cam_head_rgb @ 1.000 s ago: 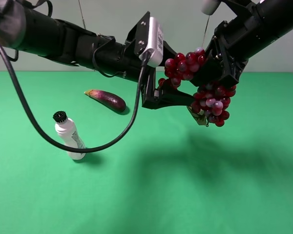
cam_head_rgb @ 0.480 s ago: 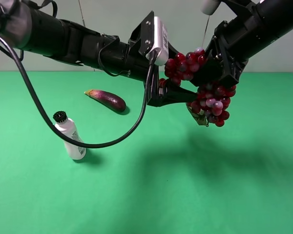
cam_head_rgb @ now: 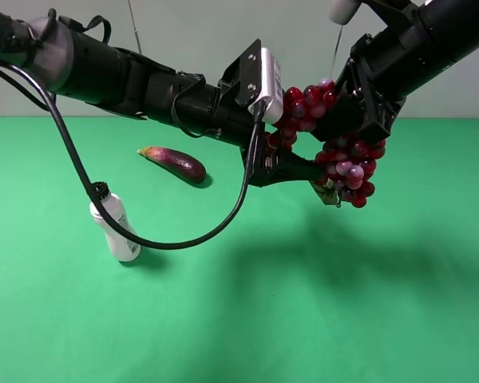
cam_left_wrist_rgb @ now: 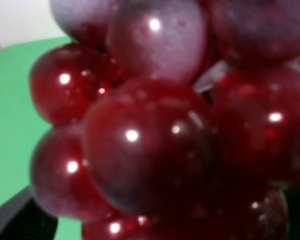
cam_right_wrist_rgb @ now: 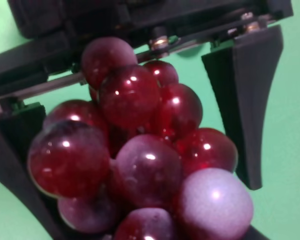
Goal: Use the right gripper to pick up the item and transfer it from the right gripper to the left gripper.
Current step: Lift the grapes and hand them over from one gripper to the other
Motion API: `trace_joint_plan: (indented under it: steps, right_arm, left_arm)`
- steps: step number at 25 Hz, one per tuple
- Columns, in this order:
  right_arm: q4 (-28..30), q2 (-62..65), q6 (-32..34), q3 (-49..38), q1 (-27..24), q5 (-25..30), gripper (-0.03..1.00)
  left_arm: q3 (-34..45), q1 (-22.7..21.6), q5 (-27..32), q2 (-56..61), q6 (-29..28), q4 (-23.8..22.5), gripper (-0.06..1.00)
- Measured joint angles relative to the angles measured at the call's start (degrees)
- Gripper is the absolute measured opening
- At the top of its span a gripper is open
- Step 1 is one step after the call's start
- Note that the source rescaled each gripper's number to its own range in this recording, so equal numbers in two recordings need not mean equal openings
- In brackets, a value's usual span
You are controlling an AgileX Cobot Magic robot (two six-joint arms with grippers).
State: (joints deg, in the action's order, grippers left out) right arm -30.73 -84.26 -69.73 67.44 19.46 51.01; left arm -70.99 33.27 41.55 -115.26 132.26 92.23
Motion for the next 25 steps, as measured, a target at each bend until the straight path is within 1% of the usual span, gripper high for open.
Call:
trace_joint_plan:
  steps: [1,3,4,6,7,20,21,22,23,24,25]
  right_arm:
    - [0.0,0.0,0.0,0.0,0.0,0.0,0.0]
    - [0.0,0.0,0.0,0.0,0.0,0.0,0.0]
    - [0.0,0.0,0.0,0.0,0.0,0.0,0.0]
    - [0.2,0.0,0.0,0.0,0.0,-0.1,0.0]
    - [0.3,0.0,0.0,0.0,0.0,-0.1,0.0]
    - [0.4,0.0,0.9,0.0,0.0,0.1,0.01]
    - [0.4,0.0,1.2,0.0,0.0,0.1,0.08]
    - [0.4,0.0,1.5,0.0,0.0,0.2,0.23]
    - [0.3,0.0,1.7,0.0,0.0,0.4,0.38]
    - [0.2,0.0,1.7,0.0,0.0,0.5,0.58]
    - [0.2,0.0,1.9,0.0,0.0,0.5,0.75]
  left_arm:
    - [0.0,0.0,0.0,0.0,0.4,0.0,0.81]
    - [-0.1,0.0,-0.1,0.0,0.6,0.1,0.64]
    - [-0.1,0.0,-0.1,0.0,0.7,0.1,0.49]
    - [-0.1,0.0,-0.3,0.0,0.8,0.0,0.12]
    - [-0.1,0.0,-0.7,0.0,1.0,-0.2,0.06]
    - [-0.1,0.0,-1.3,0.0,1.1,-0.2,0.04]
    - [-0.1,0.0,-1.3,0.0,1.1,-0.2,0.04]
    - [-0.1,0.0,-1.3,0.0,1.1,-0.2,0.04]
    - [-0.1,0.0,-1.3,0.0,1.1,-0.2,0.04]
    - [-0.1,0.0,-1.4,0.0,1.1,-0.2,0.04]
    - [-0.1,0.0,-1.4,0.0,1.1,-0.2,0.04]
